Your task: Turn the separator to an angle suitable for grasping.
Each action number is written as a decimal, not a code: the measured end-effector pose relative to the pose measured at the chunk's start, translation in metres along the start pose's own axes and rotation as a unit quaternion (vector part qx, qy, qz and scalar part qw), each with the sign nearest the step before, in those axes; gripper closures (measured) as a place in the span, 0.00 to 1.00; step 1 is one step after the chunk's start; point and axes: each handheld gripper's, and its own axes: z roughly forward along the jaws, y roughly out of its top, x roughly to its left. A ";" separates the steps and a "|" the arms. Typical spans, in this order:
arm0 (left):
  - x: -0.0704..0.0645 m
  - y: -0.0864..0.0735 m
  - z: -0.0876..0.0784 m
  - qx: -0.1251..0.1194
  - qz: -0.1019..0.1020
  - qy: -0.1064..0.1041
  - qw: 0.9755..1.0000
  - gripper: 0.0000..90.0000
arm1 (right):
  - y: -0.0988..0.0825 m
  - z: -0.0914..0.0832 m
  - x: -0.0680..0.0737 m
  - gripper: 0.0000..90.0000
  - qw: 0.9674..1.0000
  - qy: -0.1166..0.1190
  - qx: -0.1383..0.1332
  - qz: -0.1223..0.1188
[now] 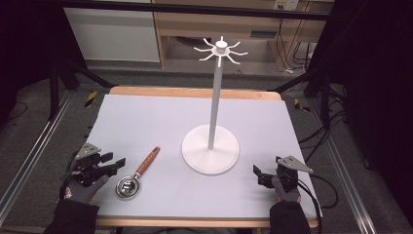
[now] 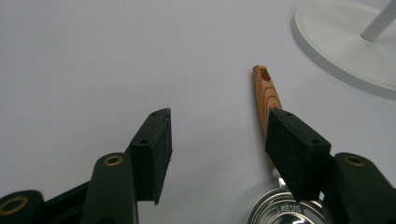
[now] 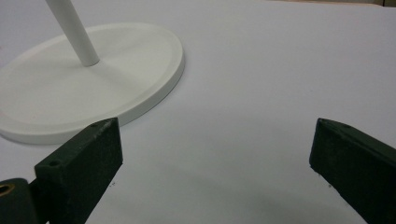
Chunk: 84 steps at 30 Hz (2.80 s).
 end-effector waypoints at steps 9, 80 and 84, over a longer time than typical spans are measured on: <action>-0.011 0.007 0.003 0.000 0.017 -0.006 1.000 0.45 | -0.003 0.004 0.002 0.04 1.000 -0.006 0.018 -0.008; -0.060 0.024 0.087 0.161 0.115 0.011 0.980 0.69 | -0.003 0.008 0.000 0.05 0.999 -0.002 0.041 0.008; -0.059 0.024 0.088 0.162 0.109 0.008 0.981 0.71 | -0.003 0.008 0.000 0.05 0.999 -0.002 0.041 0.008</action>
